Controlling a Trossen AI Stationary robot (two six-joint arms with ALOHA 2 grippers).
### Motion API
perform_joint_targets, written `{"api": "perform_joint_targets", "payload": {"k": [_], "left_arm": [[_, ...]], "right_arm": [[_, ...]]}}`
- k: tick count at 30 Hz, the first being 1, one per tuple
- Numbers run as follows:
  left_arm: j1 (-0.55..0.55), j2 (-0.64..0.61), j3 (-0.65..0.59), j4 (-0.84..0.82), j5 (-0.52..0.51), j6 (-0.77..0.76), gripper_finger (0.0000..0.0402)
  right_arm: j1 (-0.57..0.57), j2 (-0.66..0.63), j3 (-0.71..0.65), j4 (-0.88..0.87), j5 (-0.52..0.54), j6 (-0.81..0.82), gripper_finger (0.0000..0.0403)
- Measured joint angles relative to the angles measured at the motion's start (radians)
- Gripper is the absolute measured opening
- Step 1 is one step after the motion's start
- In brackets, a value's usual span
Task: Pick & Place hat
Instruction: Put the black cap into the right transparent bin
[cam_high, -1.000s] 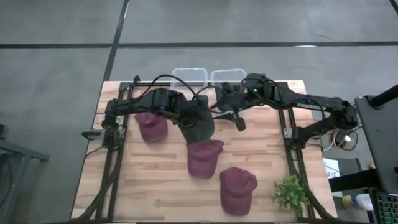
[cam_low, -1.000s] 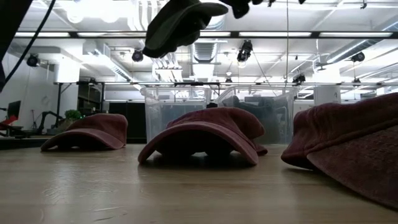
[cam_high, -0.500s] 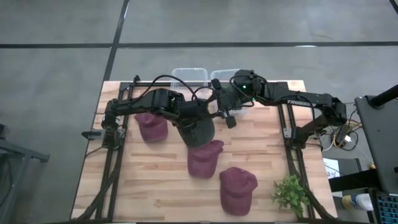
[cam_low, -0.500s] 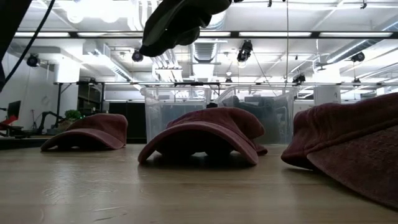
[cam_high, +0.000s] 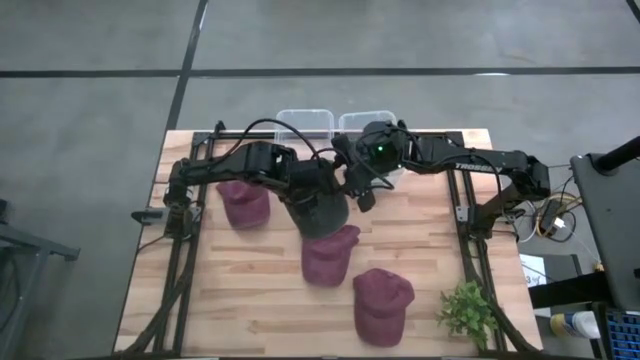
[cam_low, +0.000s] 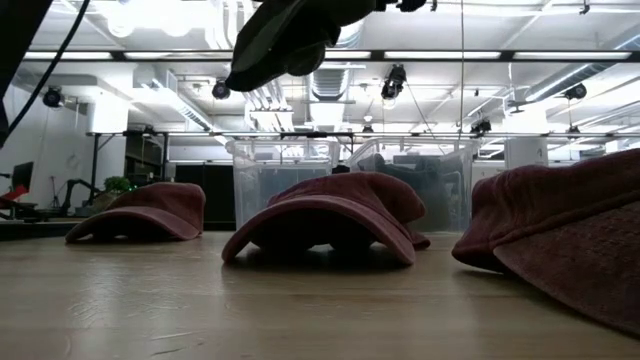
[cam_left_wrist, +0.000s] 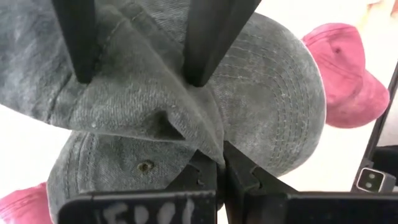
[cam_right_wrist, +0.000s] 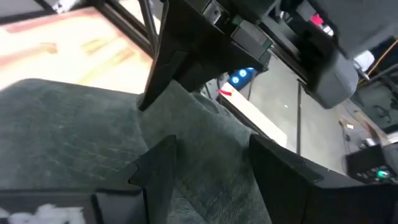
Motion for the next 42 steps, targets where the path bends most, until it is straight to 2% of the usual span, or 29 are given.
{"api": "perform_joint_targets", "payload": {"k": [12, 20, 25, 32, 37, 42], "left_arm": [[0.0, 0.001, -0.002, 0.028, 0.013, 0.024, 0.0], [-0.002, 0.002, -0.002, 0.036, -0.017, 0.058, 0.0], [-0.002, 0.002, -0.002, 0.042, -0.037, 0.064, 0.0], [-0.001, 0.002, -0.002, 0.055, -0.056, 0.068, 0.0], [0.0, 0.002, -0.002, 0.064, -0.068, 0.067, 0.0], [0.0, 0.002, -0.002, 0.066, -0.087, 0.067, 0.0005]], "right_arm": [[0.015, 0.019, 0.025, -0.062, 0.01, -0.02, 0.0193], [0.015, 0.02, 0.027, -0.101, 0.013, -0.019, 0.0172], [0.015, 0.024, 0.035, -0.113, 0.015, -0.016, 0.0139], [0.015, 0.024, 0.033, -0.117, 0.018, -0.016, 0.0073], [0.015, 0.024, 0.032, -0.117, 0.078, -0.016, 0.0019], [0.015, 0.024, 0.032, -0.117, 0.095, -0.007, 0.0009]]}}
